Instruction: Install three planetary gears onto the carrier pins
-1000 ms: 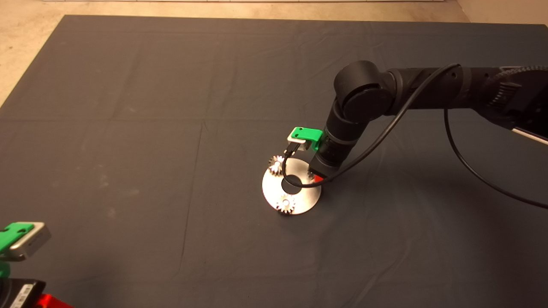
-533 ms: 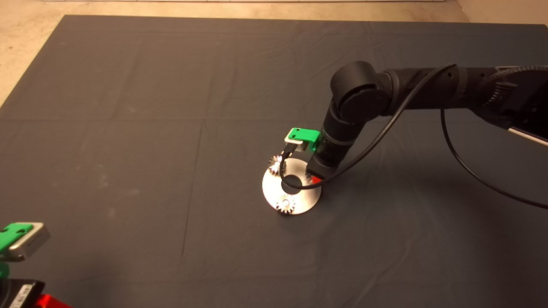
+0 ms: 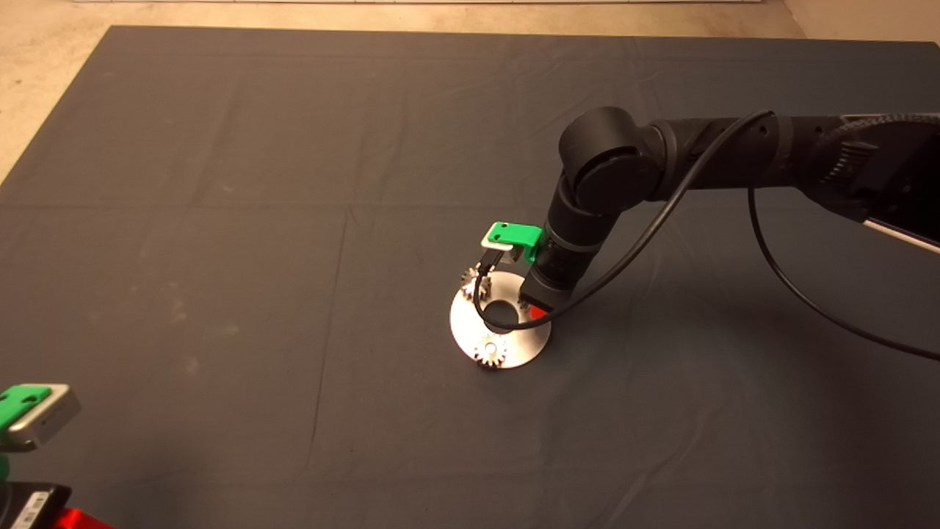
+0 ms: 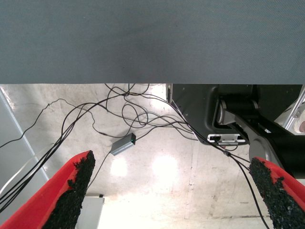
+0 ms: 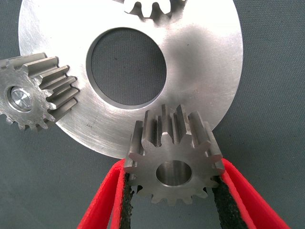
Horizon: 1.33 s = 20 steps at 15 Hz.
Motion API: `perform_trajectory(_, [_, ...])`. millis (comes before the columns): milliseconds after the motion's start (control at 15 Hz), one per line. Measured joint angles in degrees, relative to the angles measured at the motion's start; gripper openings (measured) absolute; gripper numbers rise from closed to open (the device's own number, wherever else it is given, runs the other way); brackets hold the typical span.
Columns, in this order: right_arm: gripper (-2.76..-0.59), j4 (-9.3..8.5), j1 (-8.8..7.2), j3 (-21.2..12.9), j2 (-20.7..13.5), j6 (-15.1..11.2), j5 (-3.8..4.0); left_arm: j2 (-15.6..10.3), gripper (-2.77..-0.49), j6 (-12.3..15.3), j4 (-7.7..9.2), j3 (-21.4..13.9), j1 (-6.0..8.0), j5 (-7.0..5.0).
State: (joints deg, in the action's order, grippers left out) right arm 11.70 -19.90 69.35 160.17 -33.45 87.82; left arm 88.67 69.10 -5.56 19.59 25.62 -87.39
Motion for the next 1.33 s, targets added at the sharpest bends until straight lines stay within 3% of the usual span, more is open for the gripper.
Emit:
perform_trajectory(800, [-2.35, -0.16, -0.02, 0.0, -1.1, 1.0, -0.94, -0.1, -0.93, -0.5, 0.0, 0.0, 0.0, 0.0])
perform_trajectory(1333, [-2.34, -0.13, -0.11, 0.0, -1.7, 1.3, -0.26, -0.2, -0.93, -0.6, 0.0, 0.0, 0.01, 0.02])
